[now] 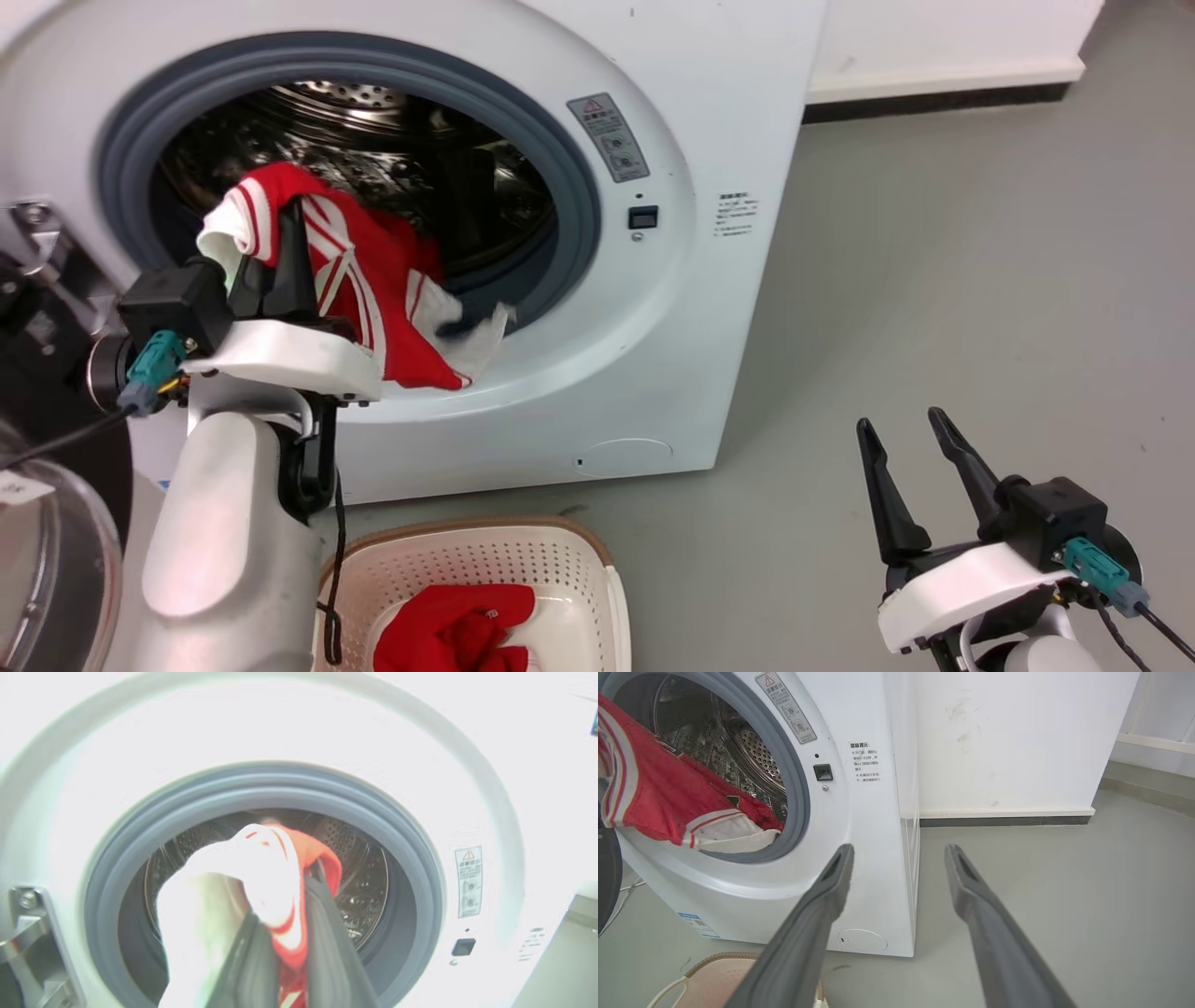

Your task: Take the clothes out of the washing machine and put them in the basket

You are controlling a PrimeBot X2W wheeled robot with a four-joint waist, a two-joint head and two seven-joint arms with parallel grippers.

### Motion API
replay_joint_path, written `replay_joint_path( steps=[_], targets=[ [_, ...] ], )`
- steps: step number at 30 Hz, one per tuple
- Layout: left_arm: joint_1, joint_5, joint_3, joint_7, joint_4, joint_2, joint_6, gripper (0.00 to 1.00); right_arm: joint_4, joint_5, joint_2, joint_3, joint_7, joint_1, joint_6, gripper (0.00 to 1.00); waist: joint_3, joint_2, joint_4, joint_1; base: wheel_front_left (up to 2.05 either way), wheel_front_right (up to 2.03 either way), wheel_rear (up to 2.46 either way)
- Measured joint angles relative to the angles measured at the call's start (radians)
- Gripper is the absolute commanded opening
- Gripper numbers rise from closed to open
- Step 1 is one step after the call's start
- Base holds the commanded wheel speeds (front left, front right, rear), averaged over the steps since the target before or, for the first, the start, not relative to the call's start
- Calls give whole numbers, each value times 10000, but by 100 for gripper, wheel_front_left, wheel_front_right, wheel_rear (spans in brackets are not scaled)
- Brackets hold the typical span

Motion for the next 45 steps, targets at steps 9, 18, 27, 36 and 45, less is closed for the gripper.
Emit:
replay_joint_path(
  steps=[9, 18, 27, 36, 45],
  targets=[
    [1131, 274, -477, 140, -3682, -265, 111, 0, -305, -8, 0, -169, 161, 188, -2, 100, -151, 0, 481, 1, 0, 0, 0],
    [2867, 341, -1020, 1260, -6261, -399, 412, 0, -357, 67, -2, -157, 161, 227, 0, 100, -23, 0, 764, 1, 0, 0, 0],
    [4828, -562, -1498, 1597, -4374, -692, 625, 0, -384, 73, -2, -107, 117, 96, 0, 100, 451, 0, 775, 2, 0, 0, 0],
    [4081, -773, -2255, 1037, -31, -819, 73, 0, -357, 134, 8, 274, 38, -614, 0, 100, 1510, 0, 800, 3, 0, 0, 0],
    [1878, -754, -2725, 272, 3565, -907, -90, 0, -184, 251, 0, 723, -330, -1565, 0, 100, 2961, 0, 465, 4, 0, 0, 0]
  ],
)
